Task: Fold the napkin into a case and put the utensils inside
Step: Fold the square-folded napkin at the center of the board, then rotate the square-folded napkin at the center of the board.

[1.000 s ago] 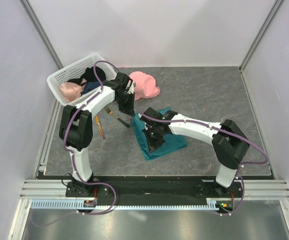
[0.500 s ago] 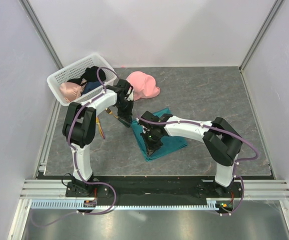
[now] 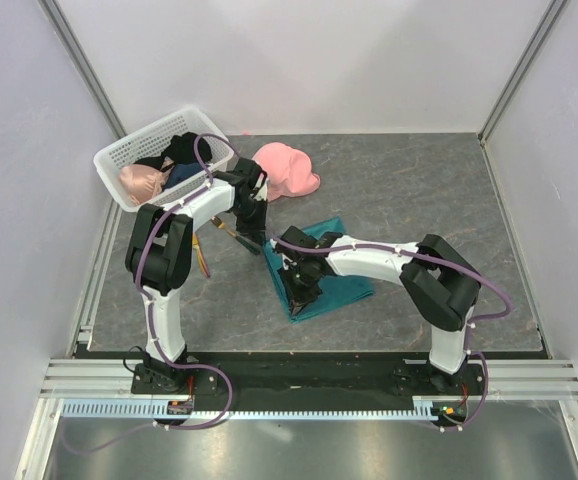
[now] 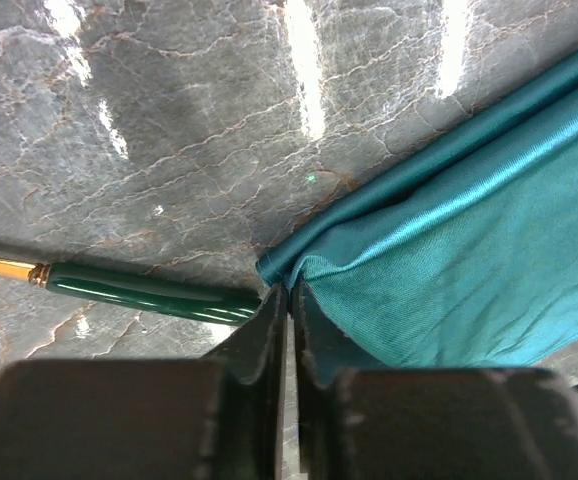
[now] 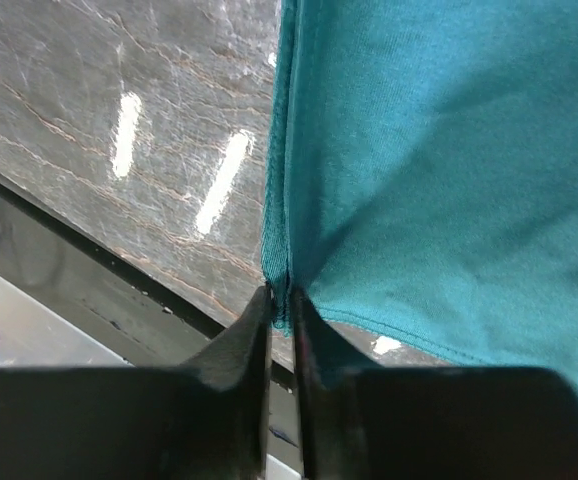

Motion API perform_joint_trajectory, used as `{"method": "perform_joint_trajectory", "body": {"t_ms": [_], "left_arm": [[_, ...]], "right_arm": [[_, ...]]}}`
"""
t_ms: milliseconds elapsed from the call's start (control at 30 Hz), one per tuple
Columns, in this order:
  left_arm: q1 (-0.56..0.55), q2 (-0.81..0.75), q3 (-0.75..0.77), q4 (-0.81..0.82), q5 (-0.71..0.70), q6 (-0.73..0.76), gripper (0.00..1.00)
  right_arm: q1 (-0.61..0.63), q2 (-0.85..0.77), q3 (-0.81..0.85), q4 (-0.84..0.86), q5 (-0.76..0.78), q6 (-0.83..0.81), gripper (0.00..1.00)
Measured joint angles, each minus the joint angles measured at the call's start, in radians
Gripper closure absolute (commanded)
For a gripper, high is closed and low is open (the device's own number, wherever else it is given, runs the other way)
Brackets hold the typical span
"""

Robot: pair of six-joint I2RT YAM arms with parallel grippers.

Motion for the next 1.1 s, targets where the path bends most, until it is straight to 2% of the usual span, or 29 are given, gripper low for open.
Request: {"method": "perform_joint_trajectory", "body": {"t_ms": [67, 100, 133, 167, 200, 233, 333, 367, 433, 467, 533, 567, 633, 667, 700, 867, 1100], "left_arm": [[0.0, 0.0, 0.0, 0.002, -0.002, -0.001, 0.64], [0.0, -0.001, 0.0, 0.005, -0.003, 0.0, 0.56], [0.0, -0.003, -0.002, 0.008, -0.005, 0.0, 0.5], [0.0, -0.008, -0.004, 0.01, -0.008, 0.0, 0.35], [0.0, -0.019, -0.008, 0.01, -0.014, 0.0, 0.33], [0.0, -0.033, -0.009, 0.005, -0.022, 0.001, 0.32], [0.0, -0.103, -0.009, -0.002, -0.032, -0.004, 0.35], [-0.001, -0.132, -0.009, -0.005, -0.032, -0.004, 0.42], [-0.007, -0.184, -0.009, -0.005, -0.03, -0.007, 0.48], [-0.012, -0.2, -0.009, -0.005, -0.027, -0.011, 0.57], [-0.032, -0.219, -0.009, -0.002, -0.014, -0.019, 0.64], [-0.045, -0.219, -0.009, 0.002, -0.003, -0.022, 0.73], [-0.078, -0.2, -0.009, 0.01, 0.011, -0.027, 0.79], [-0.092, -0.183, -0.009, 0.014, 0.019, -0.03, 0.83], [-0.102, -0.169, -0.009, 0.018, 0.026, -0.031, 0.83], [-0.135, -0.05, -0.006, 0.042, 0.031, -0.029, 0.92], [-0.133, 0.024, -0.042, 0.061, 0.003, -0.026, 0.93]], "right_arm": [[0.0, 0.003, -0.014, 0.014, -0.008, 0.012, 0.51], [0.0, 0.0, -0.024, 0.016, -0.01, 0.016, 0.46], [-0.005, -0.006, -0.039, 0.018, -0.01, 0.023, 0.45], [-0.01, -0.018, -0.053, 0.023, -0.016, 0.033, 0.44], [-0.019, -0.047, -0.076, 0.021, -0.014, 0.042, 0.41], [-0.033, -0.072, -0.094, 0.019, -0.015, 0.049, 0.35], [-0.115, -0.194, -0.163, 0.019, -0.006, 0.087, 0.32], [-0.137, -0.227, -0.178, 0.018, 0.001, 0.098, 0.32], [-0.189, -0.303, -0.227, 0.031, 0.014, 0.125, 0.32], [-0.202, -0.326, -0.244, 0.031, 0.019, 0.135, 0.33], [-0.232, -0.372, -0.293, 0.041, 0.033, 0.165, 0.49], [-0.243, -0.388, -0.312, 0.041, 0.042, 0.174, 0.6], [-0.283, -0.418, -0.366, 0.054, 0.066, 0.206, 0.74], [-0.304, -0.425, -0.386, 0.056, 0.079, 0.219, 0.85], [-0.322, -0.426, -0.399, 0.06, 0.086, 0.225, 0.88], [-0.404, -0.396, -0.434, 0.119, 0.13, 0.245, 1.0], [-0.522, -0.367, -0.492, 0.181, 0.125, 0.216, 0.99]]}}
